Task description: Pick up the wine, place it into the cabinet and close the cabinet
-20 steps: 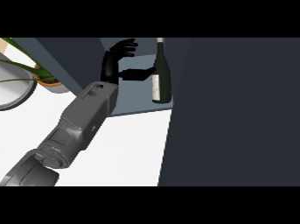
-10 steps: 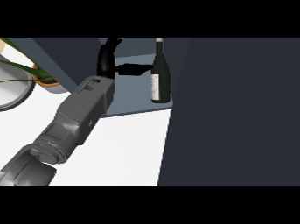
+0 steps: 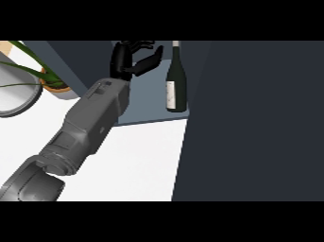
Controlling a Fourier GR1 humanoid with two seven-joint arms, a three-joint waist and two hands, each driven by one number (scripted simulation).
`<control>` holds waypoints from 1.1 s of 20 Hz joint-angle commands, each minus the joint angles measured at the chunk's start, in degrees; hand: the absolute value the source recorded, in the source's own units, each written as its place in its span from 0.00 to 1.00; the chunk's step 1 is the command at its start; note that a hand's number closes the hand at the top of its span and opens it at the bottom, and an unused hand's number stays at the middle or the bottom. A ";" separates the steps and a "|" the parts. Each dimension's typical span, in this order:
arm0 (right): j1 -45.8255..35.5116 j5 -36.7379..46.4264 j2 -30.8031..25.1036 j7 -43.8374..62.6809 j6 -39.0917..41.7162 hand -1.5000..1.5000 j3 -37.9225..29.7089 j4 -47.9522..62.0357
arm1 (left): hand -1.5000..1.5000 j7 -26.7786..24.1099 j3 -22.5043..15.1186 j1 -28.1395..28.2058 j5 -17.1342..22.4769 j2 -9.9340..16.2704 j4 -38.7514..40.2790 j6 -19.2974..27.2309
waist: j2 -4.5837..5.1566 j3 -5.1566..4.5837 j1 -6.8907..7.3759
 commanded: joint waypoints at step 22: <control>8.31 -2.87 -4.09 2.58 -1.54 0.00 -3.98 -10.91 | 0.00 2.77 -2.26 4.41 5.32 -3.20 -11.01 -11.72 | -2.11 0.18 4.26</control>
